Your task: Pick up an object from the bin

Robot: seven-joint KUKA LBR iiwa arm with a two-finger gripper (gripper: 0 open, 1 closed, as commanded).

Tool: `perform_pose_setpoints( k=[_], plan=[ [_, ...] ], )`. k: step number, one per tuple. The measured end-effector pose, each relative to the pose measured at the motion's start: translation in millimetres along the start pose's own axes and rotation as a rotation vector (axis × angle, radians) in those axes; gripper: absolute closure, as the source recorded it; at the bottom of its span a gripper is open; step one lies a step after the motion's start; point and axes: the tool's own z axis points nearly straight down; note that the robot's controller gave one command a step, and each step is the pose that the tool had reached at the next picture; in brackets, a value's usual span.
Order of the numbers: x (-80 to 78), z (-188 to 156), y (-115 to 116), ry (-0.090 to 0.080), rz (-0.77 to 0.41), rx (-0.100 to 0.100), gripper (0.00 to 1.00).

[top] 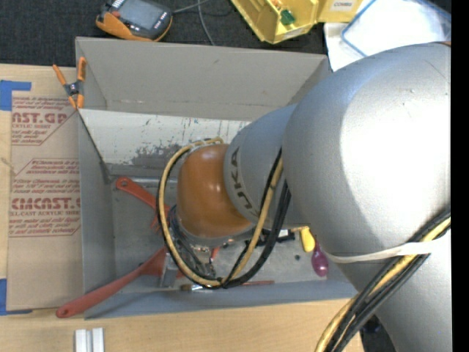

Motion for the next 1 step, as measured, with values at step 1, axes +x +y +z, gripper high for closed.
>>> perform_pose_setpoints(
  k=[1],
  plan=[
    [1.0, -58.0, -0.1, 0.002, -0.002, 0.001, 1.00]
  ],
)
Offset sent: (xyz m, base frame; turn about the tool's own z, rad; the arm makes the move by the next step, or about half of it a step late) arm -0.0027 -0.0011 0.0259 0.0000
